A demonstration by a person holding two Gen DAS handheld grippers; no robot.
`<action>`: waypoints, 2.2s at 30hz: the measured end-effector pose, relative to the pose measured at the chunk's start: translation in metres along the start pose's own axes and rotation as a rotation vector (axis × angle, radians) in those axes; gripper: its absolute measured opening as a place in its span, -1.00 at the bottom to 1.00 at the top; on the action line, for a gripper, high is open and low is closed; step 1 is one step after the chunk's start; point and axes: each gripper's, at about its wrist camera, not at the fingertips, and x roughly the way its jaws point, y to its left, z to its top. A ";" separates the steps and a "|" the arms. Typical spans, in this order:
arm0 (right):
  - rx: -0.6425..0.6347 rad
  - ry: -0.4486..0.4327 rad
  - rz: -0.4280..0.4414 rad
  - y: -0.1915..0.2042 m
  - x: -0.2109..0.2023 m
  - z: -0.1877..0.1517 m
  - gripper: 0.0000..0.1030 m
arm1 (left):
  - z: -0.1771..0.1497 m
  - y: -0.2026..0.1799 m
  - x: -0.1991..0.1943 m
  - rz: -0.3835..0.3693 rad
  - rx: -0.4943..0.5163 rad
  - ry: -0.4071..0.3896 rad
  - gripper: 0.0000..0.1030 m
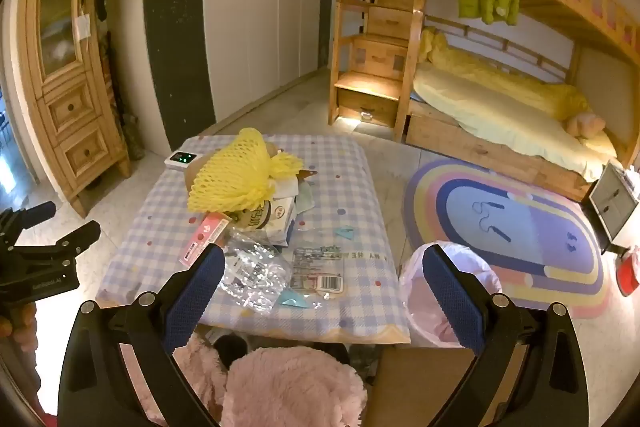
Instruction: Collect trash
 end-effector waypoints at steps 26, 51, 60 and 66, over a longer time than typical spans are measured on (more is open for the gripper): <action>-0.001 -0.010 -0.003 0.000 0.000 0.001 0.90 | 0.006 0.009 0.000 0.003 -0.002 0.000 0.87; 0.002 -0.007 0.000 -0.001 0.002 -0.002 0.90 | -0.003 0.005 0.002 0.021 0.005 0.002 0.87; 0.003 -0.007 0.000 -0.001 0.002 -0.002 0.90 | 0.000 0.004 0.002 0.019 0.002 0.005 0.87; 0.004 -0.006 0.001 -0.001 0.002 -0.002 0.90 | 0.000 0.004 0.003 0.018 0.003 0.005 0.87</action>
